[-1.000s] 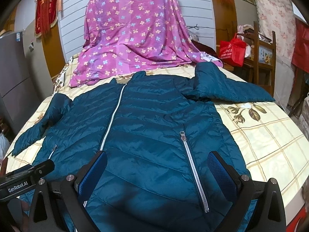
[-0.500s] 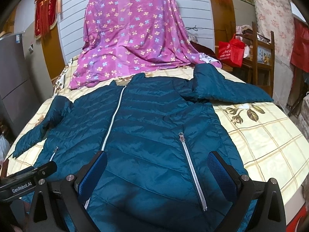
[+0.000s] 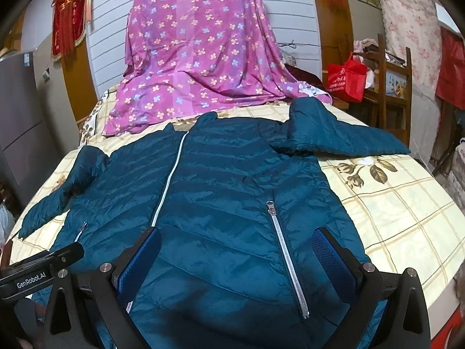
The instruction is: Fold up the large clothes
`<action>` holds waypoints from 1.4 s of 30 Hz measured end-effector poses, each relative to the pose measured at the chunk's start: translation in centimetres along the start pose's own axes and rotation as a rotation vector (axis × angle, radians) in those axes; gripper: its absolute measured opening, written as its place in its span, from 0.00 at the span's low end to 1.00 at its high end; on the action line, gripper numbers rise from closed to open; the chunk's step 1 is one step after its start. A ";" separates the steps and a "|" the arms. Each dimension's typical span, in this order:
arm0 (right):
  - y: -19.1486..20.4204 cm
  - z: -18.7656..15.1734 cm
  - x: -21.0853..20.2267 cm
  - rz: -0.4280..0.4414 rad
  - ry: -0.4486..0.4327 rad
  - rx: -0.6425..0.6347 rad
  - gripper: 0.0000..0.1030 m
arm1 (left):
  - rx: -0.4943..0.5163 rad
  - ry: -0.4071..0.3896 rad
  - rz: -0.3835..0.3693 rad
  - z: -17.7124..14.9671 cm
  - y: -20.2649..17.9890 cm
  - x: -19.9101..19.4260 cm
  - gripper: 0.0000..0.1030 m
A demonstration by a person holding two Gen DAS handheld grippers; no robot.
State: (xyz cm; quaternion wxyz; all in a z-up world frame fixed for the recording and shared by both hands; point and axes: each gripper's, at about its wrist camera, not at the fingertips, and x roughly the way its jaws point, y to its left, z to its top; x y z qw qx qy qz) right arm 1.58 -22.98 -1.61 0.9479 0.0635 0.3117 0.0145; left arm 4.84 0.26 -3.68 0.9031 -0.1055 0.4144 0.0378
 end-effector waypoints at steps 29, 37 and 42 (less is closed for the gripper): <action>0.1 1.3 -1.1 0.030 -0.063 -0.018 1.00 | 0.053 -0.096 0.046 1.6 0.6 -1.1 1.00; 1.6 4.3 2.1 0.092 -0.091 -0.057 1.00 | 0.211 -0.185 -0.003 5.3 2.5 -1.0 1.00; 0.6 2.8 3.0 0.184 -0.040 0.064 1.00 | 0.161 -0.123 -0.031 5.7 3.9 1.0 1.00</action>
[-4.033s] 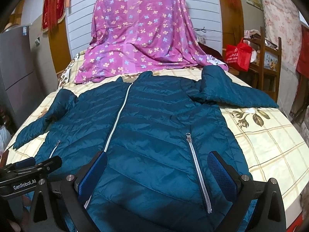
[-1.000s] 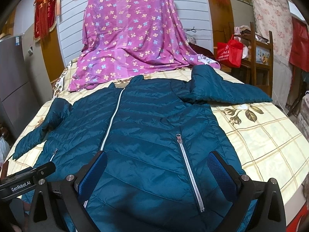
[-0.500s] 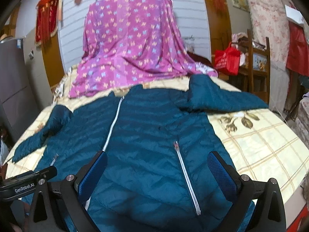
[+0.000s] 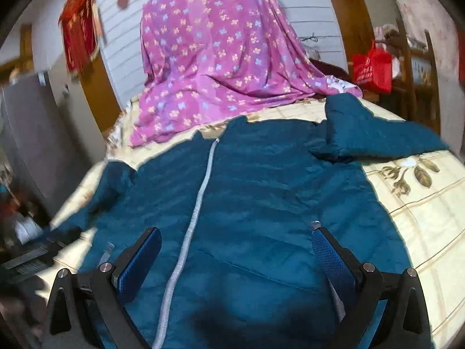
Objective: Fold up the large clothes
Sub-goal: 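Grasp the cuff of the jacket sleeve with the left tool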
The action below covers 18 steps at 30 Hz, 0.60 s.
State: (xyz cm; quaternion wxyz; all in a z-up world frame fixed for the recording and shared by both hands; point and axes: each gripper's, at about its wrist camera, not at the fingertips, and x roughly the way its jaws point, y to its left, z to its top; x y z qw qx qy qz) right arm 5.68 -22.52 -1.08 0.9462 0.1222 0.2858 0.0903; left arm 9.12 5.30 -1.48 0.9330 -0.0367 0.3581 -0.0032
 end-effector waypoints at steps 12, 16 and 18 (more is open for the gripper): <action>1.0 -1.4 1.0 -0.007 0.057 -0.066 1.00 | -0.188 0.128 0.178 -1.2 10.4 4.8 1.00; 1.5 -1.7 1.0 -0.001 0.067 -0.087 1.00 | -0.343 0.132 0.258 -0.5 19.4 4.4 1.00; 1.7 -1.8 1.1 0.000 0.074 -0.096 1.00 | -0.416 0.136 0.314 -0.1 24.6 4.1 1.00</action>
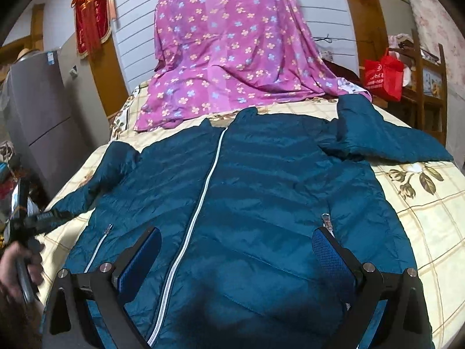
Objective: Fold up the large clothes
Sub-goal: 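Grasp the cuff of the jacket sleeve with the left tool, then carry the sleeve across the jacket body with the left tool and release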
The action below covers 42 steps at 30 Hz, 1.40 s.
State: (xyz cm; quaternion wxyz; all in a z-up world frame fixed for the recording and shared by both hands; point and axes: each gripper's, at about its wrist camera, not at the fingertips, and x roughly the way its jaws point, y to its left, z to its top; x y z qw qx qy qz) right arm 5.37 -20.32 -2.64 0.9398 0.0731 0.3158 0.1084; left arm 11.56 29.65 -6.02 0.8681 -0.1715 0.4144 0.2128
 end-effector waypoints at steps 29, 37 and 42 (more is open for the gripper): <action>0.4 -0.5 1.5 -0.095 0.057 -0.040 1.00 | -0.232 -0.117 0.156 8.2 15.4 0.9 0.17; -2.0 -0.4 0.8 -0.175 0.086 -0.003 1.00 | -0.070 -0.201 -0.100 8.8 6.8 -4.9 0.16; -4.0 -0.7 1.2 -0.237 0.160 0.039 1.00 | 0.082 -0.229 -0.339 8.2 -4.8 -8.8 0.16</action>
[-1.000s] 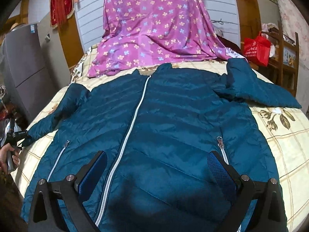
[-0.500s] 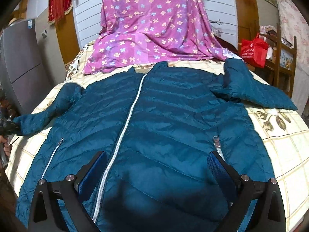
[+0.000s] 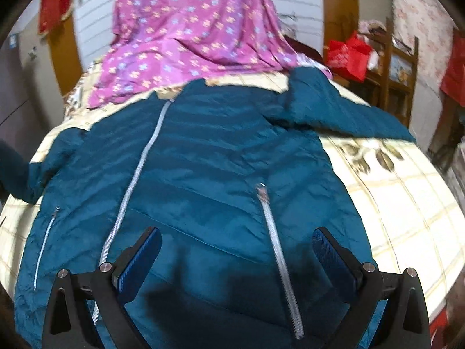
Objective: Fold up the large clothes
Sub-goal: 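Carry the sleeve across the jacket body with the left tool and release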
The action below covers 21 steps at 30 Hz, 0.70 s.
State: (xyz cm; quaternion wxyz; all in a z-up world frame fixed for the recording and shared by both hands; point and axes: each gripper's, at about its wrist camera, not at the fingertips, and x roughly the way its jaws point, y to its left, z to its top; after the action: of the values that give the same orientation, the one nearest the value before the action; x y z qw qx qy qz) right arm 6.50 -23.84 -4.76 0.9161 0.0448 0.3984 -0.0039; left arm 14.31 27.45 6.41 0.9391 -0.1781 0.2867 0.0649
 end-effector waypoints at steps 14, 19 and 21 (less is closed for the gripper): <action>-6.7 -1.9 -1.8 -0.101 0.015 0.022 1.00 | 0.196 0.183 -0.357 -4.9 -29.4 9.7 0.16; -8.9 -2.0 -1.3 -0.082 0.038 0.067 1.00 | 0.228 0.222 -0.368 -7.9 -32.9 11.5 0.16; -9.1 -1.9 -1.2 -0.062 0.038 0.090 1.00 | 0.240 0.229 -0.337 -8.6 -32.9 11.7 0.16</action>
State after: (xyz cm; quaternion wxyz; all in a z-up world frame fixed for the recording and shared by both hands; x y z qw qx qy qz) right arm 3.91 -32.75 -5.83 0.9050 0.0740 0.4161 -0.0493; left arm 26.89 -6.08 2.98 0.9125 -0.1166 0.3631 -0.1479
